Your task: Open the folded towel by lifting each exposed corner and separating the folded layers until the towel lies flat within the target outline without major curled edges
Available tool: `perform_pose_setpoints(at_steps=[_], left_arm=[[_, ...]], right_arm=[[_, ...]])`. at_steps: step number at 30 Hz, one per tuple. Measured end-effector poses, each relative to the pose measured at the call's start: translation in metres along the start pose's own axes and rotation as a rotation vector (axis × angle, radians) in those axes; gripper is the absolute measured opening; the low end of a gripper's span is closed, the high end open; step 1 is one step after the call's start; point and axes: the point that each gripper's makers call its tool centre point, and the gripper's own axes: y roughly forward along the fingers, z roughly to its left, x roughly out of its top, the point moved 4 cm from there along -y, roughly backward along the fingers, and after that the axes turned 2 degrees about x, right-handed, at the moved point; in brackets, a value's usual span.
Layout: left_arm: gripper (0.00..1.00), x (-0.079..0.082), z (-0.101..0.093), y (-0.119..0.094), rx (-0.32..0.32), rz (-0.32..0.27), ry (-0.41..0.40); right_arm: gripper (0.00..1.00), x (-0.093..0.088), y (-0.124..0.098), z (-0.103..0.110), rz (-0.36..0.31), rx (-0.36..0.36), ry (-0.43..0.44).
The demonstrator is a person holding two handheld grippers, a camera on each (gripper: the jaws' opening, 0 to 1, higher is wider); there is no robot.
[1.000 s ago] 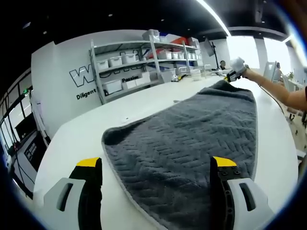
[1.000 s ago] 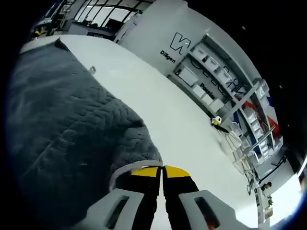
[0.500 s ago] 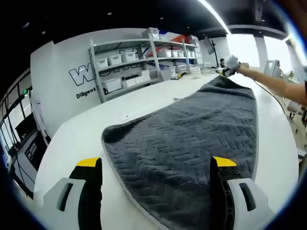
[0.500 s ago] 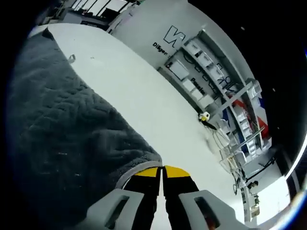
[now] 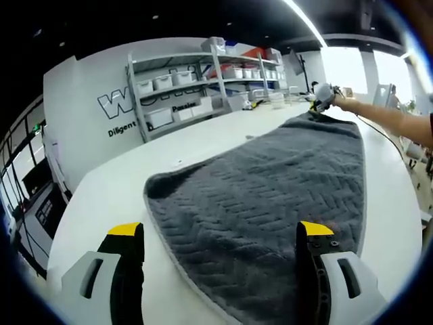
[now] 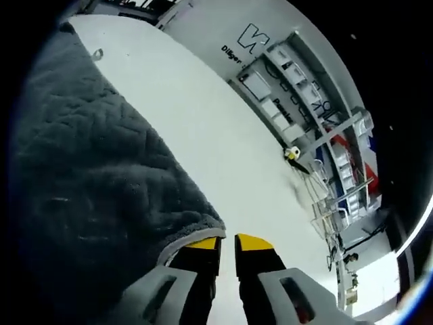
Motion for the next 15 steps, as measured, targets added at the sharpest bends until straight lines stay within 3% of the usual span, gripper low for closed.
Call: perform_pose_setpoints(at_steps=[2,4,8,13,15], left_arm=[[0.92,0.000,0.001,0.000,0.000,0.001,-0.001],[0.92,0.000,0.001,0.000,-0.001,0.003,-0.001],[0.92,-0.001,0.001,0.000,0.001,0.008,0.000],[0.92,-0.002,0.000,-0.001,0.001,0.009,-0.001],[0.92,-0.002,-0.001,-0.001,0.001,0.009,-0.001]], right_arm=[[0.20,-0.005,-0.003,-0.006,0.028,-0.036,0.011],[0.22,-0.008,-0.007,-0.011,0.037,-0.055,0.025],[0.39,-0.012,-0.018,-0.021,0.063,-0.083,0.046],[0.46,-0.012,-0.040,-0.034,0.066,-0.102,0.065],[0.58,-0.013,-0.047,-0.034,0.073,-0.095,0.074]])
